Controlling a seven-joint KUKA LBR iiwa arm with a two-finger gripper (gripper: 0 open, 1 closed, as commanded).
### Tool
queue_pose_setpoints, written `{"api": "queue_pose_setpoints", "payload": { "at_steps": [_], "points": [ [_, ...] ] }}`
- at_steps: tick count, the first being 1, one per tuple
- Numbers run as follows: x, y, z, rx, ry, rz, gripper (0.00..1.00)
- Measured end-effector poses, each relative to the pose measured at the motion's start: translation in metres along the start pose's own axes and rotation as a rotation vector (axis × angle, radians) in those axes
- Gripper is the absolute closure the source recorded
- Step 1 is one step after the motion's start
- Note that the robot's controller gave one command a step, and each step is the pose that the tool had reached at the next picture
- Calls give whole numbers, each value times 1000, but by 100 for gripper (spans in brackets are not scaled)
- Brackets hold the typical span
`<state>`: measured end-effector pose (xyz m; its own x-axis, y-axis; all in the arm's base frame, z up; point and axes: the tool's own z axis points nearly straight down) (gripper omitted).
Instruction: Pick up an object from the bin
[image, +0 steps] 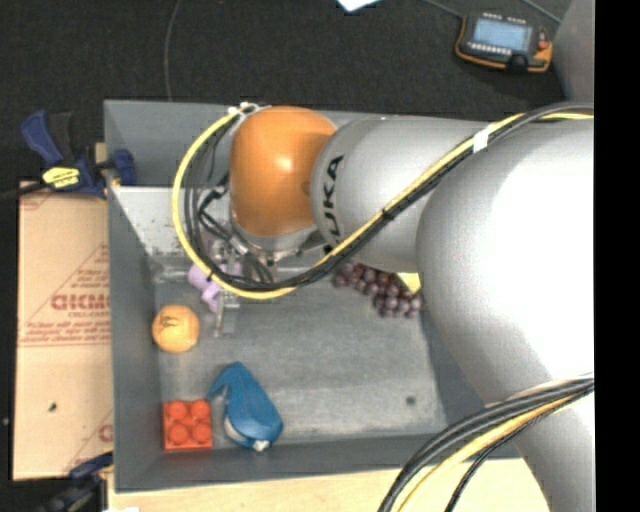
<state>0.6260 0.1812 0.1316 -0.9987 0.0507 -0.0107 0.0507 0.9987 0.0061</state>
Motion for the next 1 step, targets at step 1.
{"api": "queue_pose_setpoints", "payload": {
  "at_steps": [1],
  "points": [
    [46,38,31,0,18,-15,0]
  ]
}}
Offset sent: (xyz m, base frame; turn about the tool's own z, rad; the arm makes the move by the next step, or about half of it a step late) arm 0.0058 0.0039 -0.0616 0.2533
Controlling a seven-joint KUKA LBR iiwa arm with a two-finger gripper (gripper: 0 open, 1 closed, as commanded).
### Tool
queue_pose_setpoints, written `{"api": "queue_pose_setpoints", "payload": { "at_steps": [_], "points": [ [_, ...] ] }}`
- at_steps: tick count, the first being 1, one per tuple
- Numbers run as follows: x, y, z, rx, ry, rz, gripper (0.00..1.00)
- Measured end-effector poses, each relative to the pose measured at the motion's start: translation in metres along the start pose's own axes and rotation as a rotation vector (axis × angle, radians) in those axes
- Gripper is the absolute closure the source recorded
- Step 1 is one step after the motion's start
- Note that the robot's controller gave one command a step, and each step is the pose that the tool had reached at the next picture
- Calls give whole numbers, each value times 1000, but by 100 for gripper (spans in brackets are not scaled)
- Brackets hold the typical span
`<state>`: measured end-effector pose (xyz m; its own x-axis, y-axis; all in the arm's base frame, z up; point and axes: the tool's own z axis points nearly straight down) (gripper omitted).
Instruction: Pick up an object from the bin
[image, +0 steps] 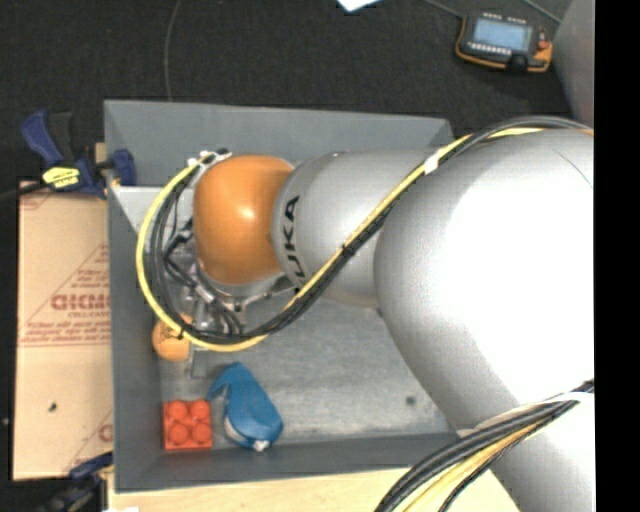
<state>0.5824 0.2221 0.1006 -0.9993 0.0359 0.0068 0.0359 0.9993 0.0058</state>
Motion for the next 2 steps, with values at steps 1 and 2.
{"api": "queue_pose_setpoints", "payload": {
  "at_steps": [1,2],
  "points": [
    [-52,-37,30,-4,-24,266,0],
    [3,10,30,6,-2,-115,100]
  ]
}}
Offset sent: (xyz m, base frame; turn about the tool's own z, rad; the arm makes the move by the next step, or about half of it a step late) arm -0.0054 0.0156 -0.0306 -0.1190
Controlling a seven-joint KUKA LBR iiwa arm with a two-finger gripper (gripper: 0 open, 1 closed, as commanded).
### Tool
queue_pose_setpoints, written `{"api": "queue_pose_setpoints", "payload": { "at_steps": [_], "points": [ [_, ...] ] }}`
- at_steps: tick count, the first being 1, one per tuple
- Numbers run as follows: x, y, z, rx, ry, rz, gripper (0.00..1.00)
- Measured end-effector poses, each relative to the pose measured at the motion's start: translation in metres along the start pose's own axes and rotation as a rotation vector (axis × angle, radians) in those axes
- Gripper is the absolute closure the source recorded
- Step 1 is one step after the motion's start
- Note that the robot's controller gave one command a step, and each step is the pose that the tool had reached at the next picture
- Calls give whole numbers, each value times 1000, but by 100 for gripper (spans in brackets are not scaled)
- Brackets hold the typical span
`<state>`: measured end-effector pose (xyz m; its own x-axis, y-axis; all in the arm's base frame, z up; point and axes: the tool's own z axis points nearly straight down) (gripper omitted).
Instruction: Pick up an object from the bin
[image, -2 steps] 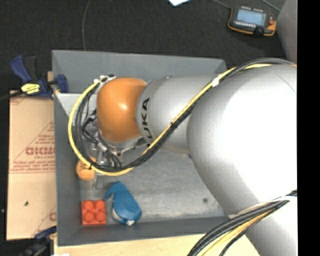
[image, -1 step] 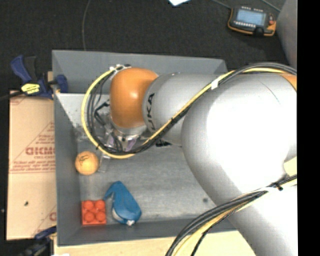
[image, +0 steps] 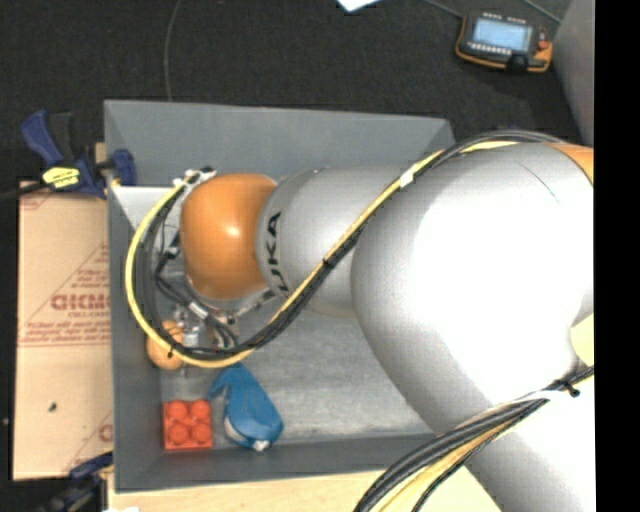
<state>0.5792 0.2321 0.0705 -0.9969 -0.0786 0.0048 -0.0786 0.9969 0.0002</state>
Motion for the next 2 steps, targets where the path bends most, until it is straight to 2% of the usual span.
{"api": "queue_pose_setpoints", "payload": {
  "at_steps": [1,2],
  "points": [
    [0,0,0,0,0,0,100],
    [2,0,-17,-1,4,3,100]
  ]
}}
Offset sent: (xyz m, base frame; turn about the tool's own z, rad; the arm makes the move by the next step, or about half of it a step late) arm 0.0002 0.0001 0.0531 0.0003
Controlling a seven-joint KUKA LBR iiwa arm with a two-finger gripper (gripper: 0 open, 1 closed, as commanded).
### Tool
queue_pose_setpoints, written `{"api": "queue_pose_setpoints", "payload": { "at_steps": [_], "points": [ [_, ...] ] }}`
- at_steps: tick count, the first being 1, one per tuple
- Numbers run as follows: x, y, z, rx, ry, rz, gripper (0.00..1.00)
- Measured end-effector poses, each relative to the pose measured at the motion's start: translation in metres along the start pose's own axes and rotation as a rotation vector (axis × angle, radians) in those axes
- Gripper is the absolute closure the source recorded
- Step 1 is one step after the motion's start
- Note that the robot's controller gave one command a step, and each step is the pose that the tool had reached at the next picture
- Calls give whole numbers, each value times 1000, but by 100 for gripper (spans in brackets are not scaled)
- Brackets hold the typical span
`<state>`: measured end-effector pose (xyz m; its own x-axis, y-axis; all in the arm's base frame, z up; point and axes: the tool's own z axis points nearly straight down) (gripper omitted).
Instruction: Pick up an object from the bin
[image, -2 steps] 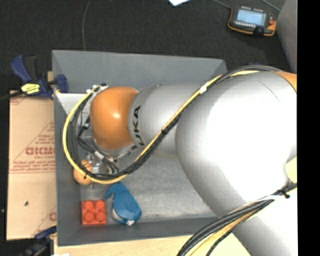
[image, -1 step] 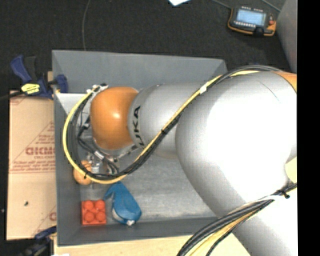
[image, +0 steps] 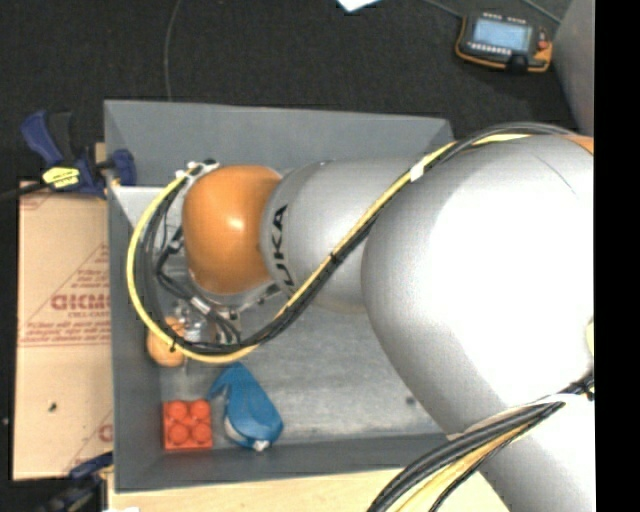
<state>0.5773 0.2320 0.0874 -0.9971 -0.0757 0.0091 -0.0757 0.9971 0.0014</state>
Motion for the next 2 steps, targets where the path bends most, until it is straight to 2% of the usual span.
{"api": "queue_pose_setpoints", "payload": {
  "at_steps": [2],
  "points": [
    [-3,0,-26,-4,-12,2,100]
  ]
}}
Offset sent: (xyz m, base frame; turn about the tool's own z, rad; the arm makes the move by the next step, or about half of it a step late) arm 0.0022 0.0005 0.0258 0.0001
